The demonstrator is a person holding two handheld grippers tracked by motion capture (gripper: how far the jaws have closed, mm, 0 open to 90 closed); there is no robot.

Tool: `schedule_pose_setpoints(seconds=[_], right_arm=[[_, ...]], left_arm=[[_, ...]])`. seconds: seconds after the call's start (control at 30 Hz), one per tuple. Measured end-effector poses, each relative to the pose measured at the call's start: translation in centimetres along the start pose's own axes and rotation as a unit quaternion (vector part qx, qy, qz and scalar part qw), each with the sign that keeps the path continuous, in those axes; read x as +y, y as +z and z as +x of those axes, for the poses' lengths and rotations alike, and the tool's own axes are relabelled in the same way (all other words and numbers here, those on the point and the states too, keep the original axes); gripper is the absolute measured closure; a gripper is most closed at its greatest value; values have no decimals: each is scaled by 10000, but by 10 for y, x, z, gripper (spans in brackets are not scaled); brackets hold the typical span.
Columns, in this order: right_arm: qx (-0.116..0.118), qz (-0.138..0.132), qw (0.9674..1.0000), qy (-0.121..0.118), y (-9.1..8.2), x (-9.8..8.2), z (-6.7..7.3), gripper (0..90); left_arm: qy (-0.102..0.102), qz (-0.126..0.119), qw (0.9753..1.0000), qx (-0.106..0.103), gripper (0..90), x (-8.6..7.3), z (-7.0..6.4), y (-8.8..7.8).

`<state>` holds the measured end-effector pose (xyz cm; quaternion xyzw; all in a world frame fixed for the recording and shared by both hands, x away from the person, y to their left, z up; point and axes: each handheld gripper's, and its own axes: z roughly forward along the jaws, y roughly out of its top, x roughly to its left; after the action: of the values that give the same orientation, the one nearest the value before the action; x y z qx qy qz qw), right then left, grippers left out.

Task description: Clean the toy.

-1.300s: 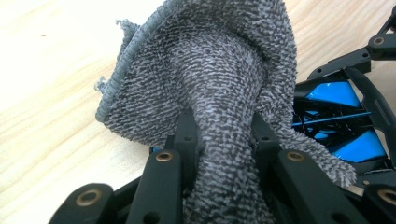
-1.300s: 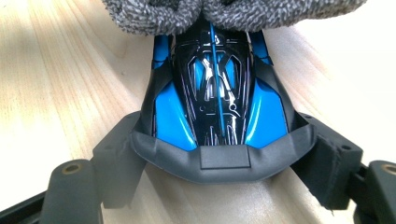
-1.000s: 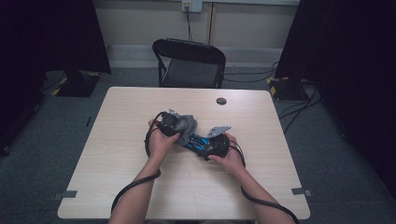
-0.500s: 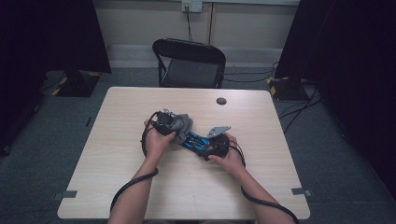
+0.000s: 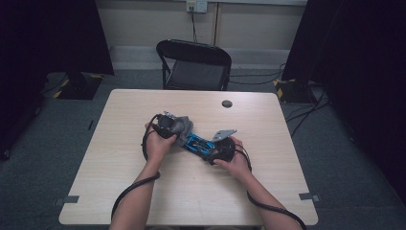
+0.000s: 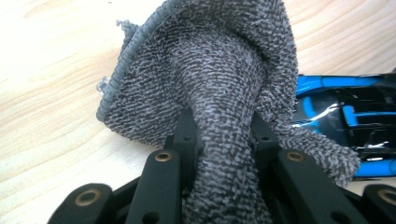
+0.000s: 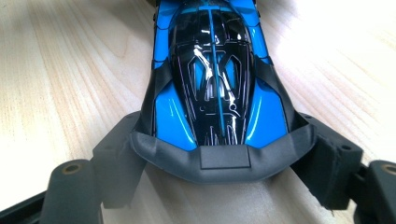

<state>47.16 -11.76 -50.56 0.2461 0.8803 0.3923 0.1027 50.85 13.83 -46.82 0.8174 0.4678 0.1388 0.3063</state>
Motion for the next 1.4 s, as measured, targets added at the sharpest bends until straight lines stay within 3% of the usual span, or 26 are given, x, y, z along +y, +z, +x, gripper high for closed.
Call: schedule_pose_setpoints(seconds=[0.27, 0.93, 1.4], right_arm=[[2, 1, 10000, -9, 0, 0, 0, 243], [1, 0, 10000, -10, 0, 0, 0, 243], [5, 1, 10000, -4, 0, 0, 0, 243]], left_arm=[[-131, -21, 9999, 86, 709, -5, 8, 2], [-215, 11, 9996, 162, 709, -9, 18, 4], [-374, 12, 9990, 225, 710, -19, 31, -7]])
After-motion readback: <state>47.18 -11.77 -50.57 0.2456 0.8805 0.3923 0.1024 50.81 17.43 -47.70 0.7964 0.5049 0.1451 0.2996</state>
